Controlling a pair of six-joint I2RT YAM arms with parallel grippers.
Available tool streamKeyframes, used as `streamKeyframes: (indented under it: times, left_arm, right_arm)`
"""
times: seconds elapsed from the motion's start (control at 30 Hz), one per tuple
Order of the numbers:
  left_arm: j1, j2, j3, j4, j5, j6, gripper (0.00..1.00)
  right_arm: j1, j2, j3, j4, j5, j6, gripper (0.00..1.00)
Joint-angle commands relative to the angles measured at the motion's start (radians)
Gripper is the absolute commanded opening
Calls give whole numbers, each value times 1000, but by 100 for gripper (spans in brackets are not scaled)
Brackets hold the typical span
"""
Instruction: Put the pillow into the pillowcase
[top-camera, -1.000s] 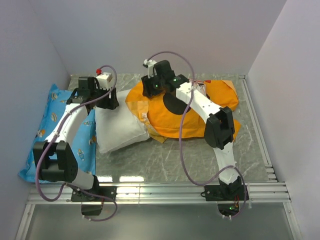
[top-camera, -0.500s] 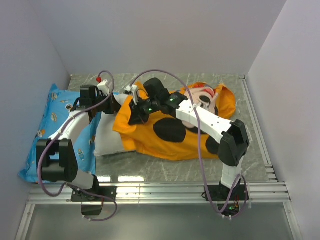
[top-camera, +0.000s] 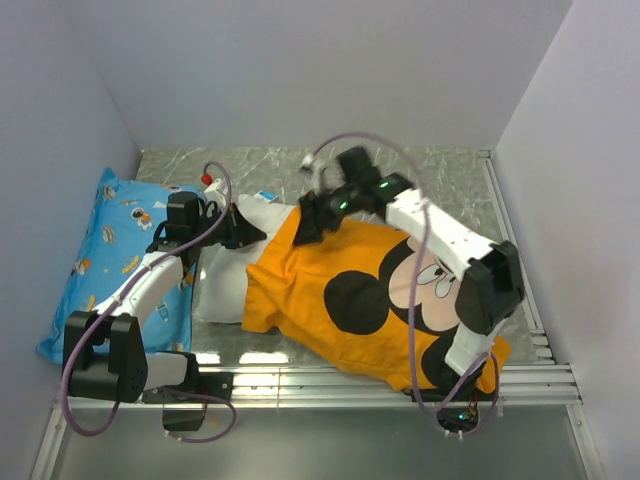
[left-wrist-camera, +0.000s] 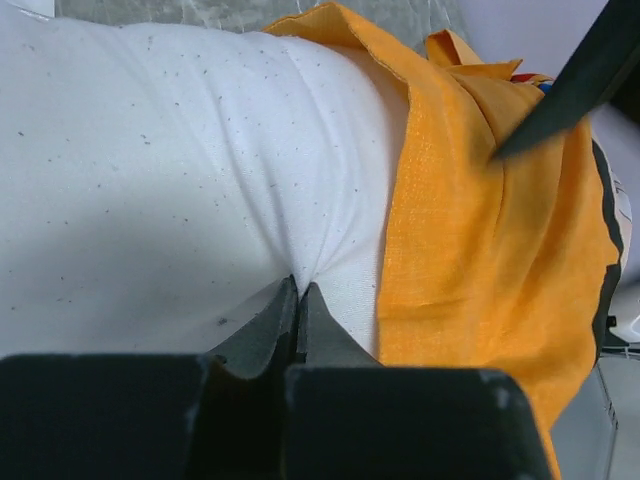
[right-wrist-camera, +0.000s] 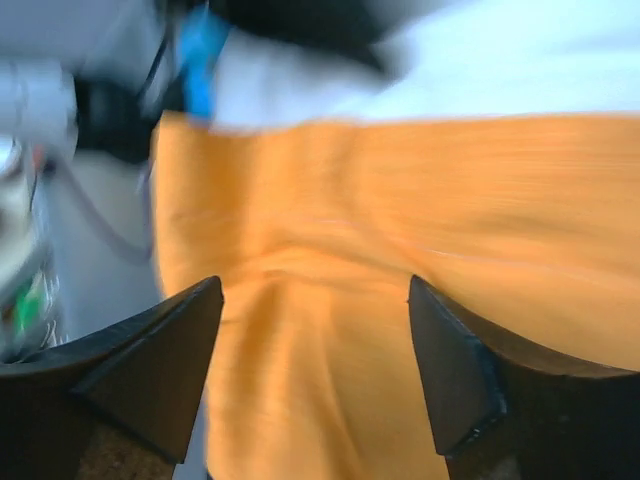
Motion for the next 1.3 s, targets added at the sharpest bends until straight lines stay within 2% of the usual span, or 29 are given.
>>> streamKeyframes:
  times: [0.0,0.1,0.2,0.3,0.33,0.47,0.5,0.57,0.6,0.63,0.73,0.93,1.0,1.03,1.07,1.1,1.13,1.17,1.27]
  left_arm:
    - [-8,-28,-8,-55,64,29,0]
    - [-8,-19,8,-73,56,75,0]
    - [-10,-13,28,-82,48,109,0]
    - [-10,-13,37,-101,47,131,0]
    - [-10,-15,35,-108,45,144,0]
    - [-8,-31,31,-122,44,158,0]
    - [-8,-31,31,-116,45,157,0]
    - [-10,-25,29,-105,48,148,0]
    - [-10,-24,26,-92,48,143,0]
    - [-11,-21,25,-82,48,132,0]
    - [-29,-5,26,-59,50,120,0]
    - [-103,25,60,-18,56,101,0]
    - [-111,47,80,17,71,95,0]
    - [-114,53,100,25,80,91,0]
    - [-115,67,109,30,85,89,0]
    - [-115,74,118,34,94,89,0]
    - [-115,79,130,33,102,89,0]
    - [-115,87,136,33,105,89,0]
    - [-115,96,143,50,131,80,0]
  right_arm:
    - [-168,-118,121,41,174,105,83]
    - [-184,-86,145,69,361,118,84]
    - [-188,25,197,41,392,160,84]
    - [-193,140,246,3,291,214,85]
    - [-191,175,247,3,216,232,85]
    - [-170,227,246,-28,145,253,83]
    - [-165,235,248,-36,131,251,80]
    - [-159,238,230,-30,85,260,58]
    - [-157,232,217,-10,68,268,46]
    - [-156,209,193,39,58,298,27]
    - [-141,180,209,116,38,341,10]
    - [-69,227,387,167,58,351,7]
    - [-35,253,433,164,58,339,12]
    - [-26,273,469,165,74,328,22]
    - [-18,285,484,170,82,325,23]
    - [-12,296,503,173,85,323,21]
    - [-9,321,536,175,99,322,8]
    - [-7,330,550,178,105,323,0]
    - [-10,356,581,204,122,341,0]
